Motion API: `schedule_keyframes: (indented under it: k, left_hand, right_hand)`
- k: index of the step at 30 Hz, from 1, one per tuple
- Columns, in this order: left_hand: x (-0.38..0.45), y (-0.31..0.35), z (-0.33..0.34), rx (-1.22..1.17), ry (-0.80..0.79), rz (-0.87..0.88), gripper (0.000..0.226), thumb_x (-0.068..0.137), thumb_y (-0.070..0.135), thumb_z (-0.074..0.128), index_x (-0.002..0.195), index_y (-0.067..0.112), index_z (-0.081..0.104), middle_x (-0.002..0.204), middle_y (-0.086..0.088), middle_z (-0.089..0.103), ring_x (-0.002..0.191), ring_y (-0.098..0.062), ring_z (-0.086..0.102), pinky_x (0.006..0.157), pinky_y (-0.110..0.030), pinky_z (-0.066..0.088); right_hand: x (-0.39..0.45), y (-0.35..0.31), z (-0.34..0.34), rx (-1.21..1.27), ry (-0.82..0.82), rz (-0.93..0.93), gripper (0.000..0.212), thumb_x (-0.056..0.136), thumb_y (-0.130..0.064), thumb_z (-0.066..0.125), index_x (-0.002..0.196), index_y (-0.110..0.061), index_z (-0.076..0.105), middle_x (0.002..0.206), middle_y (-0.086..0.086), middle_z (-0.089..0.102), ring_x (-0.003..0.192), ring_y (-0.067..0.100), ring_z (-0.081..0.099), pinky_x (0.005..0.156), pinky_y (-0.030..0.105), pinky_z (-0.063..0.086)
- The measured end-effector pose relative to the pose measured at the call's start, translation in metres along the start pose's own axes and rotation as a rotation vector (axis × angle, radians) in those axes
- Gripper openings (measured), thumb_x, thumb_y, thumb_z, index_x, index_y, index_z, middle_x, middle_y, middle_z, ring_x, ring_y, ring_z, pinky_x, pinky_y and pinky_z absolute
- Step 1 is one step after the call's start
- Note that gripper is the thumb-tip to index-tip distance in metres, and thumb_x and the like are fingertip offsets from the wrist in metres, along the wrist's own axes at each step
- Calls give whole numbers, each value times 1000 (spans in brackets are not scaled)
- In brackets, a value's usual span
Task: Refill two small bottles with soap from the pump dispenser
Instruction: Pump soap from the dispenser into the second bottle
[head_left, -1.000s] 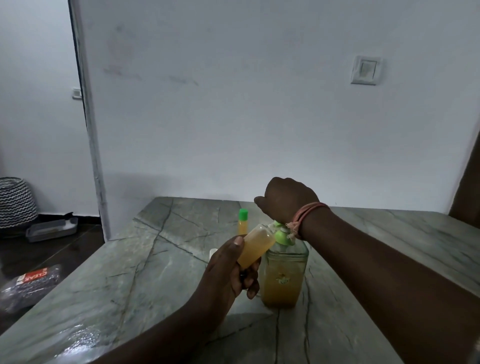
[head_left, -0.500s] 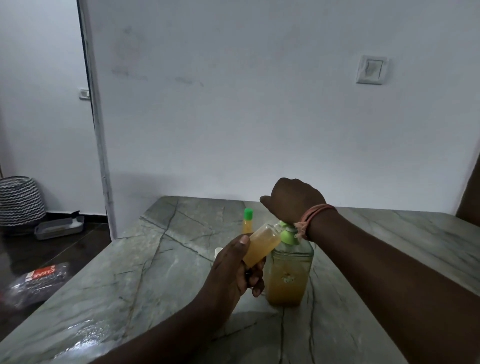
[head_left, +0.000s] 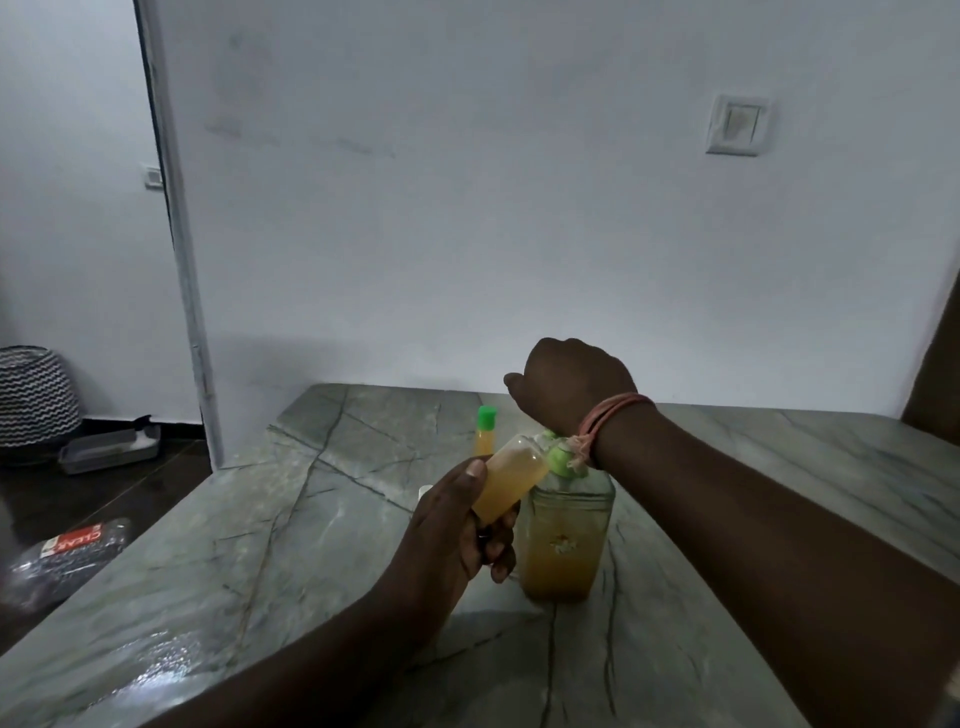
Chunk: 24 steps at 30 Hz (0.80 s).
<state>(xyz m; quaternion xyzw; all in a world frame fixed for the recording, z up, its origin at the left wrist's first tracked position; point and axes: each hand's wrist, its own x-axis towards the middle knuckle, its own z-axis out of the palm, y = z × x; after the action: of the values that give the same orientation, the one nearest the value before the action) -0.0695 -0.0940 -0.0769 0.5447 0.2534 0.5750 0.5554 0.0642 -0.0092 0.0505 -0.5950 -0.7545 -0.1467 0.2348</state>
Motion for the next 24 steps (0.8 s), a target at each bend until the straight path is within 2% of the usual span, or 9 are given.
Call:
schedule_keyframes:
  k: [8, 11, 19, 24]
  left_hand:
    - [-9, 11, 7, 63, 36, -14, 51, 92, 46, 48, 123, 6, 51, 82, -17, 50, 60, -19, 47, 51, -32, 45]
    - [-8, 10, 5, 66, 10, -22, 52, 91, 47, 49, 126, 8, 51, 84, -17, 50, 60, -19, 48, 52, -33, 45]
    - [-1, 2, 2, 25, -8, -6, 49, 92, 44, 47, 125, 9, 52, 79, -13, 53, 59, -17, 49, 50, -30, 46]
    - [-3, 5, 2, 40, 16, -8, 52, 90, 47, 48, 125, 10, 54, 78, -12, 54, 59, -18, 49, 51, -32, 45]
  right_hand:
    - [-2, 3, -8, 49, -137, 27, 31, 90, -41, 51, 72, -18, 45, 76, 3, 48, 76, 27, 51, 68, 31, 40]
    - [3, 5, -6, 71, -169, 37, 35, 90, -43, 51, 66, -20, 40, 71, 1, 47, 77, 27, 53, 68, 30, 40]
    - [1, 7, 3, 103, -109, 82, 35, 86, -40, 52, 61, -16, 50, 66, 2, 55, 62, 21, 53, 59, 29, 38]
    - [6, 3, 2, 50, -179, 58, 35, 89, -43, 53, 66, -20, 44, 67, -1, 48, 72, 24, 54, 65, 30, 40]
